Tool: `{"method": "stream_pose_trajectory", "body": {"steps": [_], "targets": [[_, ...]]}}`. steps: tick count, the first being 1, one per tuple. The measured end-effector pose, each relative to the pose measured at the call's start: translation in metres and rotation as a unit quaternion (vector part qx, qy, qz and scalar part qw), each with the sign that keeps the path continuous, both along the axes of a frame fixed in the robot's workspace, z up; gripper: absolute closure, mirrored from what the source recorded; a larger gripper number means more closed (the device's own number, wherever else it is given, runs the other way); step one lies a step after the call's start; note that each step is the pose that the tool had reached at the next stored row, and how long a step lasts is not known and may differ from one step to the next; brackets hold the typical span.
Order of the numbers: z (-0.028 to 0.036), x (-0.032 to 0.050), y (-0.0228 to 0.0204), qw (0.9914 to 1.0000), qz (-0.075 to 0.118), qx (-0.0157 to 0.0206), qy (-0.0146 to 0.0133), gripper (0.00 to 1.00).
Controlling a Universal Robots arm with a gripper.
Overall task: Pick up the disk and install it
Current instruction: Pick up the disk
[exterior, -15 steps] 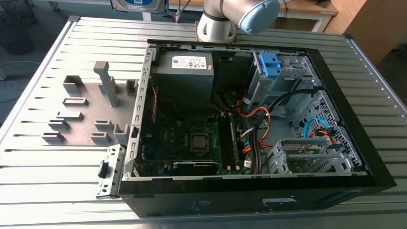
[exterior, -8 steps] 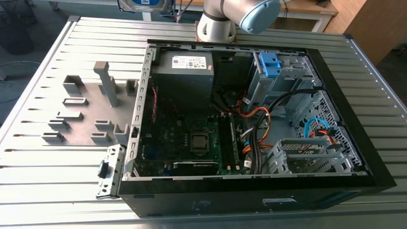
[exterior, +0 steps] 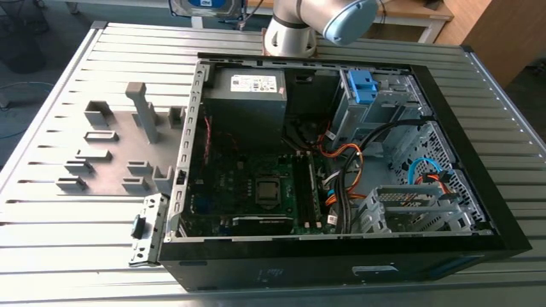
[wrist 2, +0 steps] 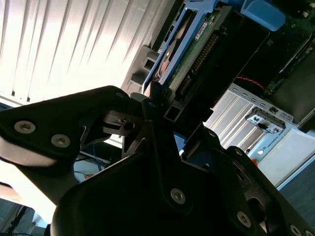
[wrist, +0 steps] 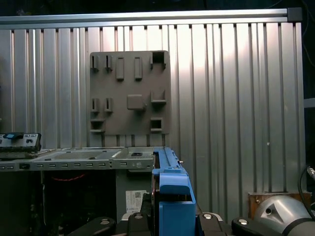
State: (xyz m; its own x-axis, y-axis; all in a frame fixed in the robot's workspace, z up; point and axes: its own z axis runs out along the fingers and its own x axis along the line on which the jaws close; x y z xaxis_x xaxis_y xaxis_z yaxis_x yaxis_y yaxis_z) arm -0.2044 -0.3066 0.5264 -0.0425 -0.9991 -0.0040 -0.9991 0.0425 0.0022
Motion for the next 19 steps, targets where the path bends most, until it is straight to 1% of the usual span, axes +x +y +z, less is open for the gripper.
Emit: {"method": "stream_pose_trajectory", "body": {"steps": [1,2,10,19], "targets": [[0.0,0.0021,0.0,1.0,0.0,0.0,0.0001,0.64],[-0.0001,0.0097,0.0,1.0,0.0,0.0,0.0002,0.64],[-0.0001,0.0262,0.0,1.0,0.0,0.0,0.0006,0.64],[-0.0001,0.0422,0.0,1.0,0.0,0.0,0.0007,0.64]]}}
